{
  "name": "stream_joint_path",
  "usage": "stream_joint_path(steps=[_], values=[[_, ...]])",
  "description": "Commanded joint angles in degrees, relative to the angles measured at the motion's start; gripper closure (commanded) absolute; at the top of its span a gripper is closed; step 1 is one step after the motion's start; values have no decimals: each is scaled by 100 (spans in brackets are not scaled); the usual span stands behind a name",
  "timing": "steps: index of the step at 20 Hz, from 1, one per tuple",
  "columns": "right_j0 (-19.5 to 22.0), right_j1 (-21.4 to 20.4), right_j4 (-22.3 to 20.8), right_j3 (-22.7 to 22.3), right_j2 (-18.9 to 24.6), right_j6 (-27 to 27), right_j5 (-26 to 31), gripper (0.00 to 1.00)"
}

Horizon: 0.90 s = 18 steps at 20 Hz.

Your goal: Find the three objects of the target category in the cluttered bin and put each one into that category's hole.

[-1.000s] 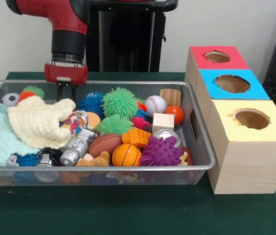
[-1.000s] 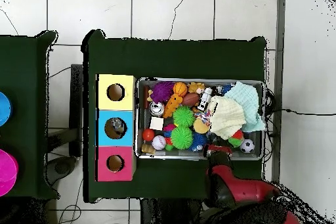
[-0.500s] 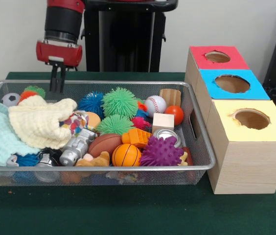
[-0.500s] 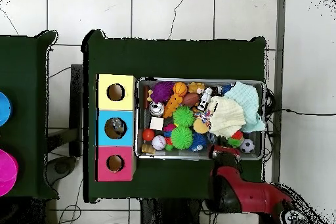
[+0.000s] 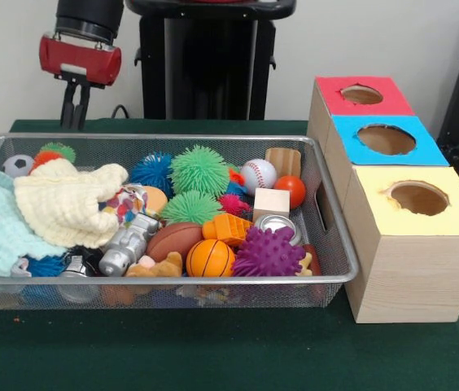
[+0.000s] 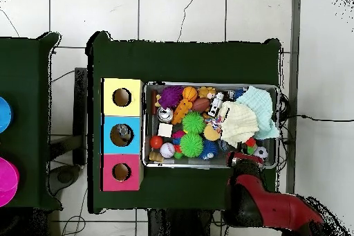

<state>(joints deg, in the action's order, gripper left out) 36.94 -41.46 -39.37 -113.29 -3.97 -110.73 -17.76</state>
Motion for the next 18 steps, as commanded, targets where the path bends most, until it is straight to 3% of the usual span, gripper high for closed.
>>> stream_joint_path(steps=[1, 7, 12, 13, 18], values=[[413, 42, -65, -356, 1158, -760, 805, 100], [73, 378, 125, -320, 885, -916, -2, 100], [-161, 504, 303, -289, 730, -978, -331, 100], [-168, 528, 315, -279, 720, -994, -422, 0], [-218, 566, 329, -191, 652, -965, -603, 0]])
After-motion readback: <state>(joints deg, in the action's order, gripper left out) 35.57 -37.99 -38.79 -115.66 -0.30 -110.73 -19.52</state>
